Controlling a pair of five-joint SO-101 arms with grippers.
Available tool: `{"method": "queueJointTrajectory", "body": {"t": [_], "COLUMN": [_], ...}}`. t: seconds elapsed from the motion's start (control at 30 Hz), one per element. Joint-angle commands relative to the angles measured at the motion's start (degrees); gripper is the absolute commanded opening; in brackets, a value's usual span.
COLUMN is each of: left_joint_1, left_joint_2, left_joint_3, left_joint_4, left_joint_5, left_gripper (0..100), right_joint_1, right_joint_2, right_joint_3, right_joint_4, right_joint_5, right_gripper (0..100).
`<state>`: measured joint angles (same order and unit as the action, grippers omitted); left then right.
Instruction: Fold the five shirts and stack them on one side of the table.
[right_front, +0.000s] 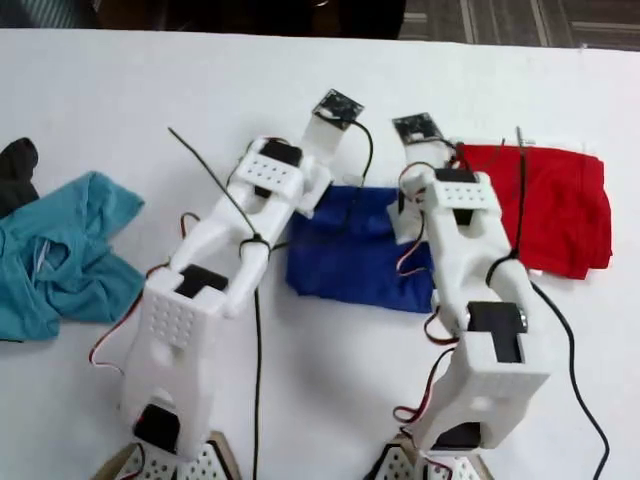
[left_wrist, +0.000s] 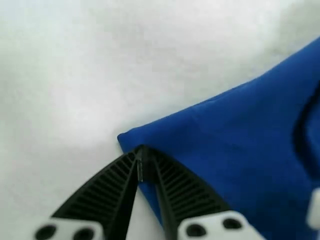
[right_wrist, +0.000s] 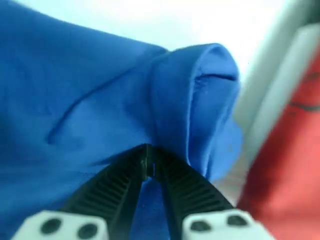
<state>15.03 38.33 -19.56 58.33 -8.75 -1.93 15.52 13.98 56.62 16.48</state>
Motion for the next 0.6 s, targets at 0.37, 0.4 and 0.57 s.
{"method": "queueJointTrajectory", "body": {"t": [0.37, 0.4, 0.57], "left_joint_1": [-0.7, -0.7, -0.7], "left_joint_2": [-0.44, -0.44, -1.32], "left_joint_3": [-2.51, -2.51, -2.86], "left_joint_4": [-0.7, -0.7, -0.26], "left_joint_5": [5.89, 5.89, 5.89], "left_gripper": [3, 3, 3], "right_joint_1": [5.32, 5.49, 5.23], "right_joint_2": [-3.21, -4.97, -16.4], "right_joint_3": [-1.58, -1.58, -1.67], "right_joint_4": [14.29, 14.29, 13.23], "right_joint_5": [7.03, 7.56, 8.62], "right_gripper": [2.0, 2.0, 2.0]}}
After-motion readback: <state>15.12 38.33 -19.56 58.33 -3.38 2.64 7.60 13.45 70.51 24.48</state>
